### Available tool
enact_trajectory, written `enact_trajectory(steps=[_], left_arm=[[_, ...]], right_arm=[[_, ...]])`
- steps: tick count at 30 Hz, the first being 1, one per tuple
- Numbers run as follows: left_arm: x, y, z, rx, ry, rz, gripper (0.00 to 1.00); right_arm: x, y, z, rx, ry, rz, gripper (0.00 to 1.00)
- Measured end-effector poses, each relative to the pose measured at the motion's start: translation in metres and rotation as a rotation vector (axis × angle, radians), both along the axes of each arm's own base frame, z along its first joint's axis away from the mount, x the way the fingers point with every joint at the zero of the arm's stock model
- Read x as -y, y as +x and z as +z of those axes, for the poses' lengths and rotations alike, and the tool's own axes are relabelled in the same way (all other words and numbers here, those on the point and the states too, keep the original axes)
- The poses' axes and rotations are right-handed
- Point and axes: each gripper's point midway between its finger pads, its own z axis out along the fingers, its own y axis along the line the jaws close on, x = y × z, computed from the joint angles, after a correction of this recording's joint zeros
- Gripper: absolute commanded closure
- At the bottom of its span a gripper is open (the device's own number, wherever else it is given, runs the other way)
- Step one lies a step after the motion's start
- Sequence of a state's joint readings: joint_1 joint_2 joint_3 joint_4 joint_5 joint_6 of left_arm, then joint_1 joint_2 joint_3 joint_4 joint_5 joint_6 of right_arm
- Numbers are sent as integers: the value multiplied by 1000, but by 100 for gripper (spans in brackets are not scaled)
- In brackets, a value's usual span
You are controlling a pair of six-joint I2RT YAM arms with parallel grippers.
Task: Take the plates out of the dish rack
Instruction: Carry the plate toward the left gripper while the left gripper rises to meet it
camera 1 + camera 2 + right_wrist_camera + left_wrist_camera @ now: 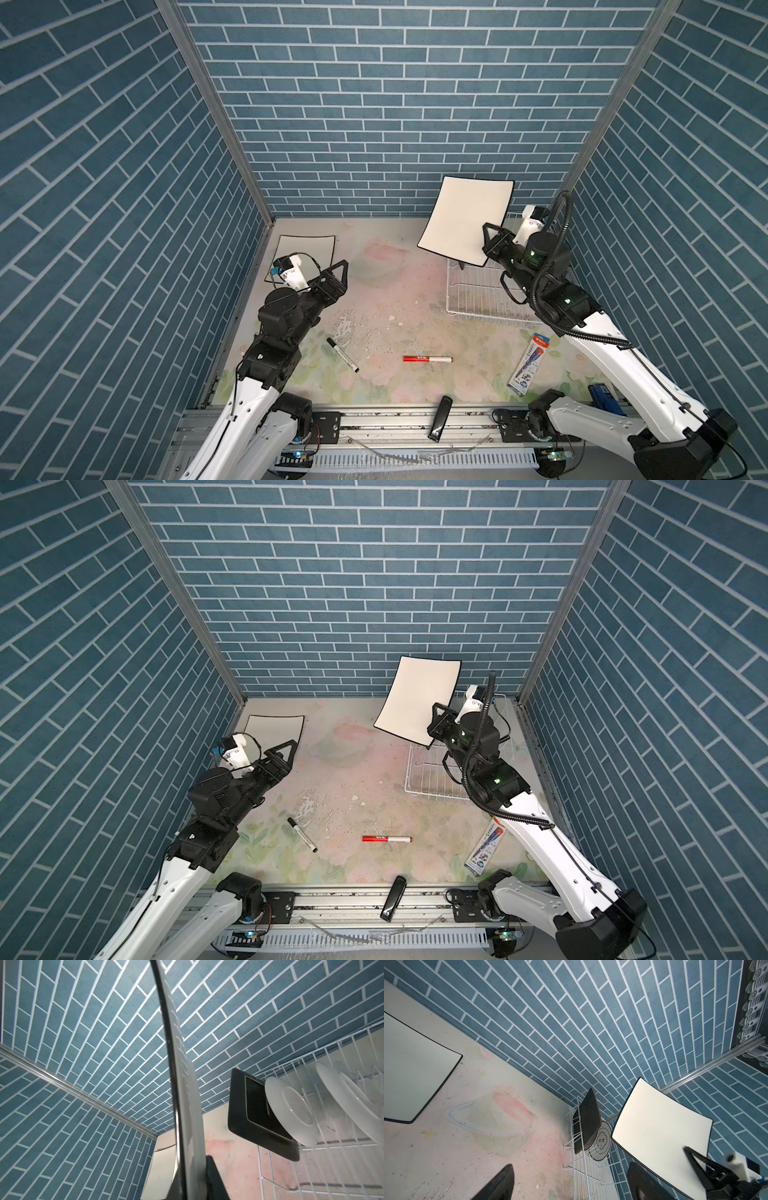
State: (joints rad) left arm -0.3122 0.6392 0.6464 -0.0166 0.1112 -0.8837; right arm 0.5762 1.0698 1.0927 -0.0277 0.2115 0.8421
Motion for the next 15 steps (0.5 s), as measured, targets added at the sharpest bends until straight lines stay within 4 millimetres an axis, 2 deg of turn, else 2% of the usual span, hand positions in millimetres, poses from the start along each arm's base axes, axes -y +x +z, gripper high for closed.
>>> enact_trajectory(steps=[6, 12, 15], left_arm=[[-6, 5, 15, 40, -73, 43, 13], [5, 28, 12, 21, -149, 29, 13], [10, 33, 16, 30, -208, 11, 12]], right_arm=[[-12, 17, -6, 61, 109, -10, 100], [-33, 45, -13, 110, 187, -8, 100], [-48, 55, -20, 124, 207, 8, 100]])
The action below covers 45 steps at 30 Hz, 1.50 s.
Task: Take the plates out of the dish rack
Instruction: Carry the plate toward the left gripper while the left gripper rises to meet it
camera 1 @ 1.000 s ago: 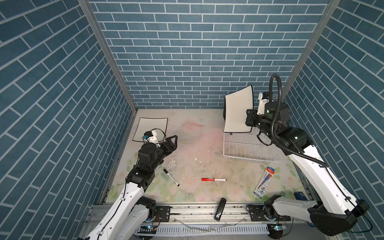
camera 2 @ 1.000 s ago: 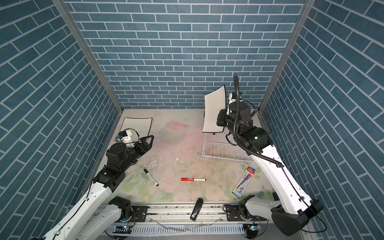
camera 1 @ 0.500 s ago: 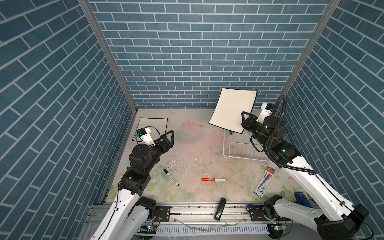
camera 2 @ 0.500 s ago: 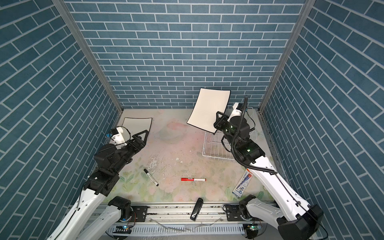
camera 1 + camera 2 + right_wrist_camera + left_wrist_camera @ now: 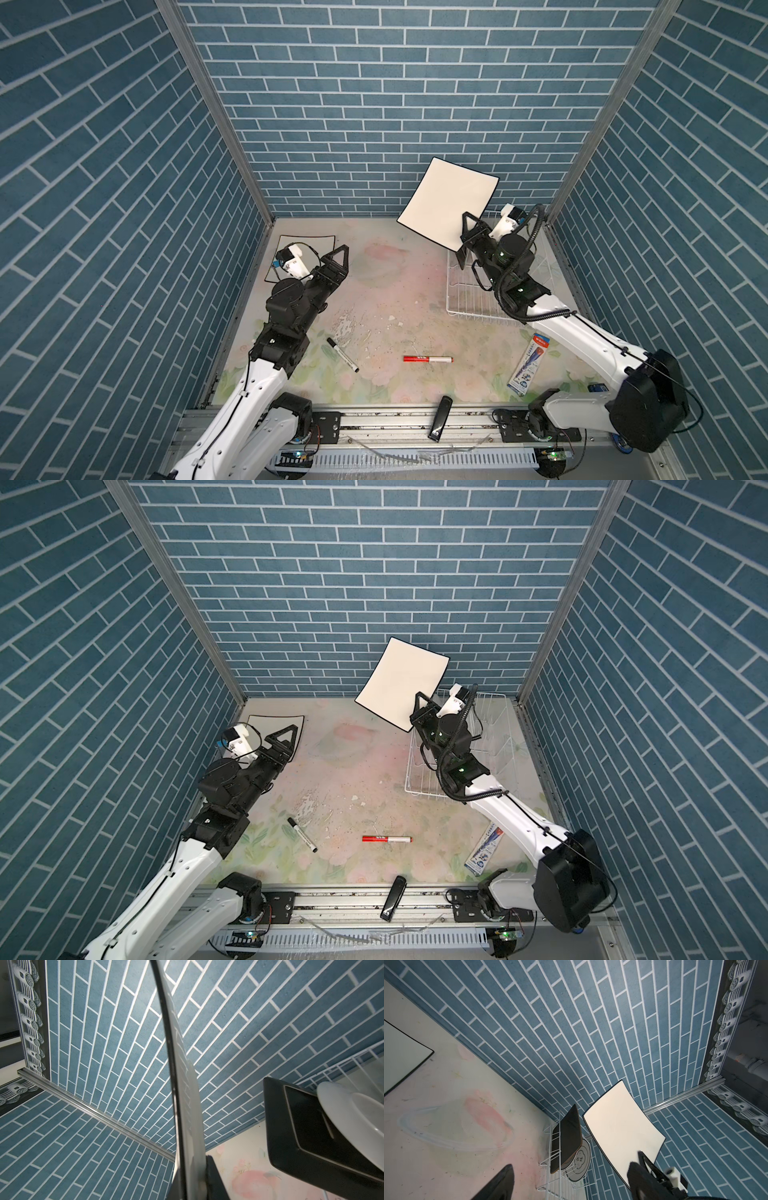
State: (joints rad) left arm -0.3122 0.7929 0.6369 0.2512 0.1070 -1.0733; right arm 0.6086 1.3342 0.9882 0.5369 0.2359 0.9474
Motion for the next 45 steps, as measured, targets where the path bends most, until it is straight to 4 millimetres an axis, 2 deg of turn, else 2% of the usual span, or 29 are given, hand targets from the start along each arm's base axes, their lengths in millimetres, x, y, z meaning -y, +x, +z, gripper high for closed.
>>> enact_trajectory(steps=[8, 14, 22, 25, 30, 37, 45], left_arm=[[11, 7, 27, 71, -165, -59, 12], [32, 10, 24, 77, -259, -171, 12], [41, 6, 30, 117, -259, -214, 11], [45, 12, 26, 114, -257, -226, 11], [51, 17, 15, 101, -255, -235, 11], [55, 22, 13, 114, -260, -239, 11], [59, 32, -4, 92, -281, -243, 12]], right_arm=[[-36, 10, -20, 9, 33, 64, 100], [-46, 2, -2, 70, 105, 91, 100], [-52, -11, 21, 147, 200, 109, 100], [-58, -16, 22, 164, 228, 116, 100], [-72, -19, 13, 153, 239, 129, 100], [-89, -22, -3, 120, 257, 145, 100], [-109, -38, -11, 72, 290, 170, 100]])
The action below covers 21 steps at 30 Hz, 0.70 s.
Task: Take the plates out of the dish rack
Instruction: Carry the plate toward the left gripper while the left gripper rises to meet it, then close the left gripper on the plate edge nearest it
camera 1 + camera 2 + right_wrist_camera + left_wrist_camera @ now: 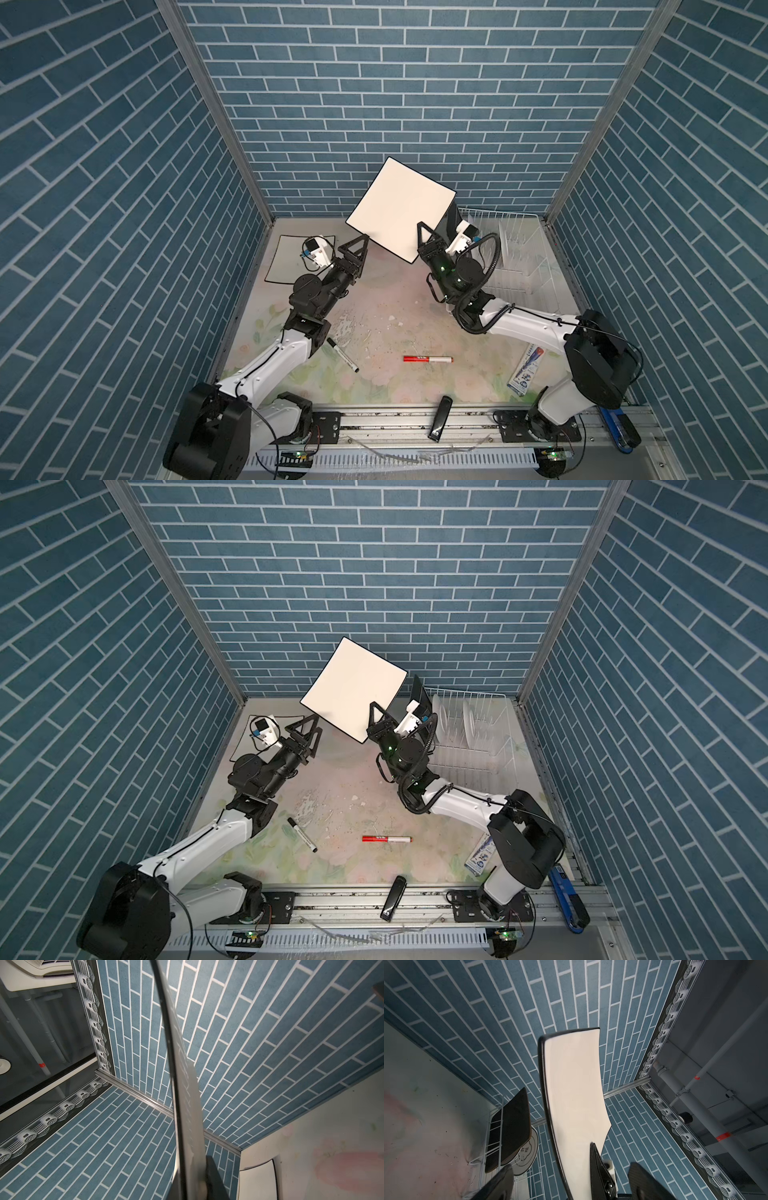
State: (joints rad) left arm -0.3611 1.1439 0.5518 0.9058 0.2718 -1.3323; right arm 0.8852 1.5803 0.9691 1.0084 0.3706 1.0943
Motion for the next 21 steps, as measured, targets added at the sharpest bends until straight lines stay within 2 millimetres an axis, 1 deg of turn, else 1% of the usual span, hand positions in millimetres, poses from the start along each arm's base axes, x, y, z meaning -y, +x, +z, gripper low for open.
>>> enact_trajectory(steps=[9, 16, 21], left_arm=[[1, -3, -2, 5, -12, -3, 12], [1, -4, -2, 3, -22, -6, 14], [2, -5, 1, 11, -28, -11, 16]], right_arm=[[-9, -11, -1, -27, 36, 15, 100], [-7, -13, -2, -31, 57, 6, 100], [-8, -13, -9, -45, 68, 3, 100]])
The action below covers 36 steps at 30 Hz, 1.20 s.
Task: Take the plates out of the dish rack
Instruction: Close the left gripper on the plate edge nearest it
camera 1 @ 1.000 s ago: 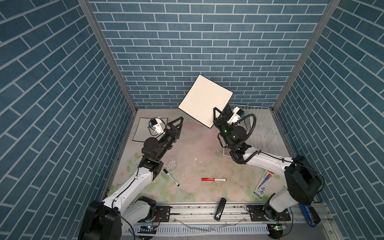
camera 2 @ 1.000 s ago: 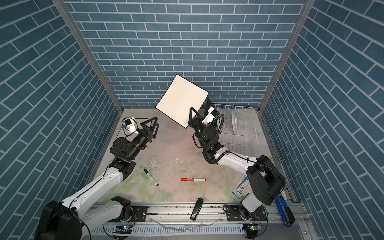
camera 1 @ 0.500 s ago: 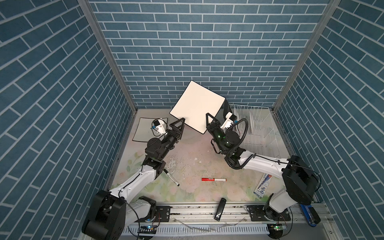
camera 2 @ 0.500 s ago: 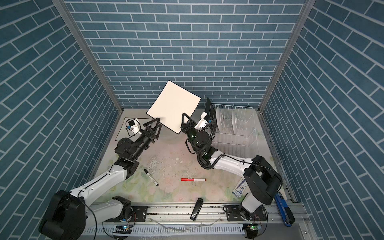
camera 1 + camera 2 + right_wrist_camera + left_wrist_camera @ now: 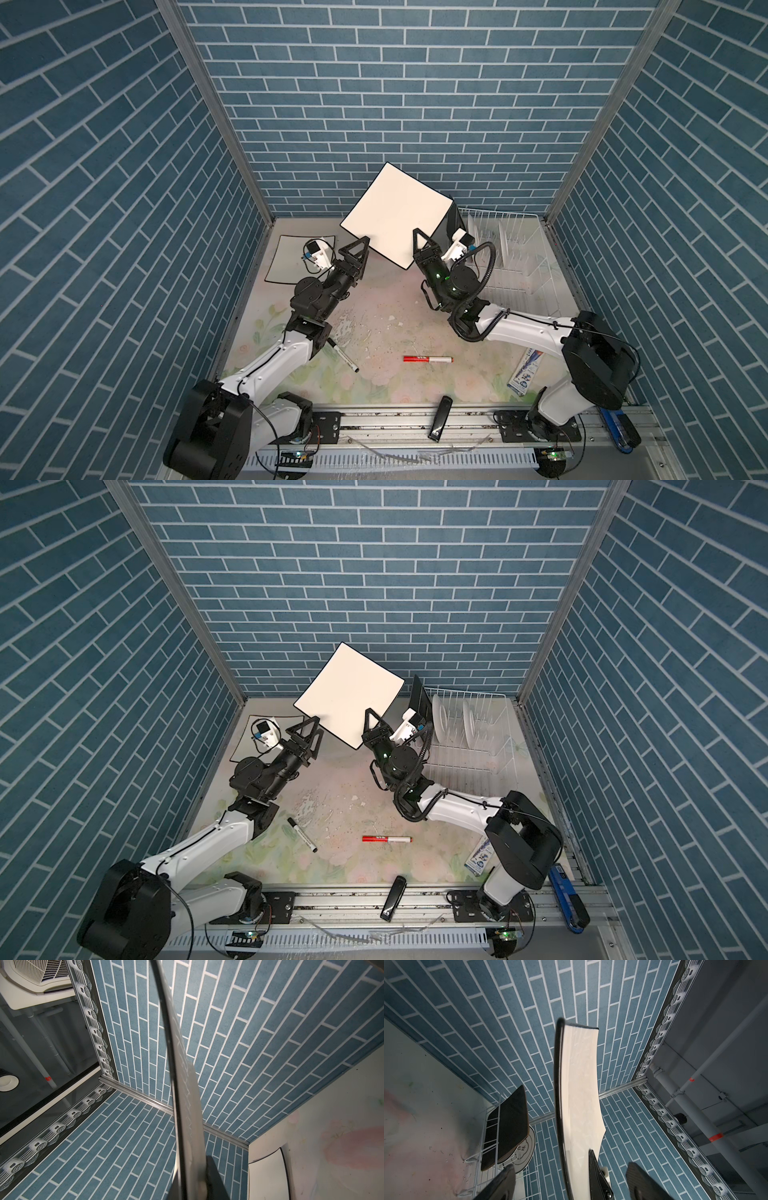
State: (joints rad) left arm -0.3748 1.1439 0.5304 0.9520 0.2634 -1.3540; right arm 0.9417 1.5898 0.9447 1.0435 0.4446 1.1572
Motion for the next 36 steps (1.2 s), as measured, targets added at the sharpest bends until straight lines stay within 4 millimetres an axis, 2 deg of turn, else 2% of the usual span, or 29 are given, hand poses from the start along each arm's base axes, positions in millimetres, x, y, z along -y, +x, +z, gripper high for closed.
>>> enact_trajectory(steps=[5, 10, 17, 27, 31, 36], left_arm=[[2, 1, 4, 21, -25, -10, 19], [5, 8, -1, 15, -57, -21, 26], [7, 12, -6, 15, -83, -25, 46], [4, 11, -7, 19, -83, -9, 59], [3, 12, -8, 18, -80, -2, 63], [2, 13, -10, 14, -75, 4, 63]], right_arm=[[-8, -2, -6, -10, 11, 17, 100], [-15, -5, -13, -17, 1, 31, 100], [-20, -6, -18, -23, -5, 39, 100], [-23, -7, -19, -26, 20, 50, 100], [-24, -7, -20, -28, 33, 54, 100], [-25, -7, -21, -29, 35, 57, 100]])
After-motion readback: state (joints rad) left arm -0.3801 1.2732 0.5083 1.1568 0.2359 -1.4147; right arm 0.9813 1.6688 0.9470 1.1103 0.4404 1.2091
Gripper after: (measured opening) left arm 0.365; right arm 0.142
